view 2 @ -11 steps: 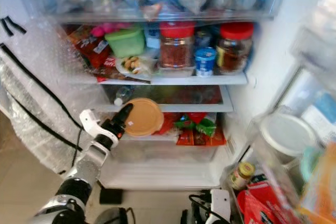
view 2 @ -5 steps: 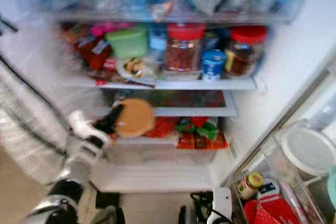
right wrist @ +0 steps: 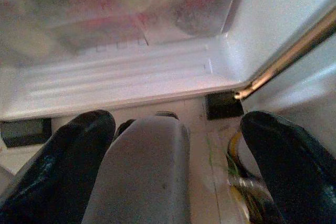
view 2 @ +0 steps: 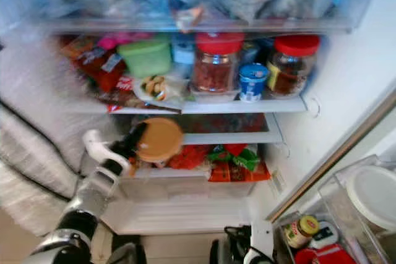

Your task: Restocking fridge

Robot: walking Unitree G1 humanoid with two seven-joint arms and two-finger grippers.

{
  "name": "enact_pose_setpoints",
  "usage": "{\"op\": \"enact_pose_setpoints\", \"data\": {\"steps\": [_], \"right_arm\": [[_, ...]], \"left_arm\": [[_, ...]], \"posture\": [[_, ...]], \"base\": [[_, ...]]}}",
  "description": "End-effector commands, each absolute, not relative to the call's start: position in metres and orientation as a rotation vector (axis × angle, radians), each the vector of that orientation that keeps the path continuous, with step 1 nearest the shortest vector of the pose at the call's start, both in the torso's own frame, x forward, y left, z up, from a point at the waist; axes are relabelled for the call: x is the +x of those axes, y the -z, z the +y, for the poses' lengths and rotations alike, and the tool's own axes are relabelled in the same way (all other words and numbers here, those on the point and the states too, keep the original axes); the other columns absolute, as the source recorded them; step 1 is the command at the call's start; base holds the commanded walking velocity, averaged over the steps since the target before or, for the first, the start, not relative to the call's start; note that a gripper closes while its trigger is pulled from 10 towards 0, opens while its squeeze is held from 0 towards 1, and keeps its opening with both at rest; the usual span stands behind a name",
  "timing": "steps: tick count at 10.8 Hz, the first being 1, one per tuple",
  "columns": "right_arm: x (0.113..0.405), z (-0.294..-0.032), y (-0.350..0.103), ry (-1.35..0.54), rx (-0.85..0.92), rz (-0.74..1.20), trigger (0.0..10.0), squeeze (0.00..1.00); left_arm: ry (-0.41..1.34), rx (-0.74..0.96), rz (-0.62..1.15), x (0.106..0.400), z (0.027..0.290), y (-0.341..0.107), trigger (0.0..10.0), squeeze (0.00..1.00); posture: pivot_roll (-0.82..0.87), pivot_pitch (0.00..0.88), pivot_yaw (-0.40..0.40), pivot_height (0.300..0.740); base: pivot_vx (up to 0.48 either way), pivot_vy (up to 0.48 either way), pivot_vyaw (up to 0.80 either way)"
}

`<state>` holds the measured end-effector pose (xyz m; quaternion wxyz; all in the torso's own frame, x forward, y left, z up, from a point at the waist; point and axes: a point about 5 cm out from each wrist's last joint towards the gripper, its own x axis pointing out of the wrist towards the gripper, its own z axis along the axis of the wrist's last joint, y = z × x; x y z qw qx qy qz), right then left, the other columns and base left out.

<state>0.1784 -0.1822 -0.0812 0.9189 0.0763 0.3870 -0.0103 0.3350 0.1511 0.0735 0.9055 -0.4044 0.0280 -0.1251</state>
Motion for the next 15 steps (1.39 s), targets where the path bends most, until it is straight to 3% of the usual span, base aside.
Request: {"op": "enact_pose_setpoints", "data": {"steps": [1, 8, 13, 15], "right_arm": [[0.171, -0.182, 0.085, 0.029, 0.160, 0.826, 10.0, 0.00], [0.172, -0.185, 0.084, 0.029, 0.160, 0.826, 10.0, 0.00], [0.172, -0.186, 0.084, 0.026, 0.157, 0.828, 10.0, 0.00], [0.172, -0.186, 0.084, 0.023, 0.154, 0.826, 10.0, 0.00]], "left_arm": [[0.290, -0.856, 0.073, 0.336, 0.138, -0.074, 10.0, 0.00], [0.304, -0.877, 0.123, 0.340, 0.132, -0.071, 10.0, 0.00], [0.158, -0.968, 0.145, 0.352, 0.141, -0.072, 10.0, 0.00], [0.176, -0.951, 0.157, 0.352, 0.136, -0.072, 10.0, 0.00]], "posture": [[-0.15, 0.063, -0.003, 0.640], [-0.15, 0.063, -0.005, 0.640], [-0.16, 0.061, -0.006, 0.640], [-0.16, 0.058, -0.008, 0.640]], "base": [[0.289, 0.000, 0.00], [0.287, 0.000, 0.00], [0.000, 0.000, 0.00], [0.000, 0.000, 0.00]]}}
